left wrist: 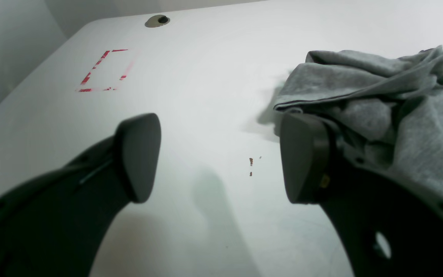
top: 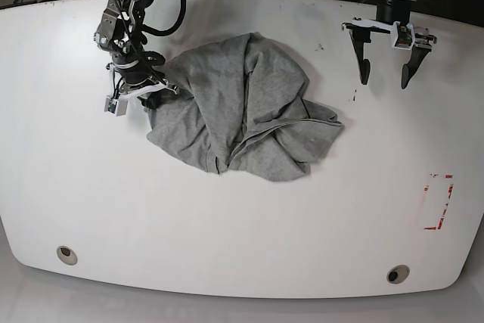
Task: Layout the t-shirt on the table in an organized manner, then fold the t-shirt properly
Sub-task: 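Lower the right gripper onto the t-shirt edge and close it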
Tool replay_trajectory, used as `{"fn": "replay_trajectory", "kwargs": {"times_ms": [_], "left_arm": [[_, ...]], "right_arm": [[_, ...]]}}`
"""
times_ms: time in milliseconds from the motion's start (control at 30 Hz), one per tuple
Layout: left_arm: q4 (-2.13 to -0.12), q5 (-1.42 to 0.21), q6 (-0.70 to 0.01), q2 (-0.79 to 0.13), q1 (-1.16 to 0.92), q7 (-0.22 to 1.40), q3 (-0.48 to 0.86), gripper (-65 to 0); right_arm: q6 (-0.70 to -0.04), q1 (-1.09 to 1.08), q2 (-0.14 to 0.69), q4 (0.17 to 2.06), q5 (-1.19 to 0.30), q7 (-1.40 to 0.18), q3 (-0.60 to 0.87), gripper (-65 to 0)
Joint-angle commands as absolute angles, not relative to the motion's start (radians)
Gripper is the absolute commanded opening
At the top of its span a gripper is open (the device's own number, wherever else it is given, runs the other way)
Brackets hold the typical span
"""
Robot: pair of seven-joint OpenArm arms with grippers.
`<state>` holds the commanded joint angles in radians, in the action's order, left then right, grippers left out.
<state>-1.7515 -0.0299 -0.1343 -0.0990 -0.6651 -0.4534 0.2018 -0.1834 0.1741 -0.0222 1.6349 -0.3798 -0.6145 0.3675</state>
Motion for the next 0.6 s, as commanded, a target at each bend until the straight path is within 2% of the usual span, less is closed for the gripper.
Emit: {"fn": "replay_trajectory", "kwargs": {"times_ms": [133,600], "left_arm": [[-1.751,-0.03,-0.134,-0.099,-0.665,-0.453,0.202,-20.1],[-1.75,-0.03,-0.134,-0.099,-0.624,-0.452,0.2,-20.1]], "right_arm": [[-0.183,0.173,-0.022,1.672,-0.38,-0.641,0.367,-65.0],[-0.188,0.191,-0.021,1.994,-0.381,-0.799,0.366,-65.0]]}}
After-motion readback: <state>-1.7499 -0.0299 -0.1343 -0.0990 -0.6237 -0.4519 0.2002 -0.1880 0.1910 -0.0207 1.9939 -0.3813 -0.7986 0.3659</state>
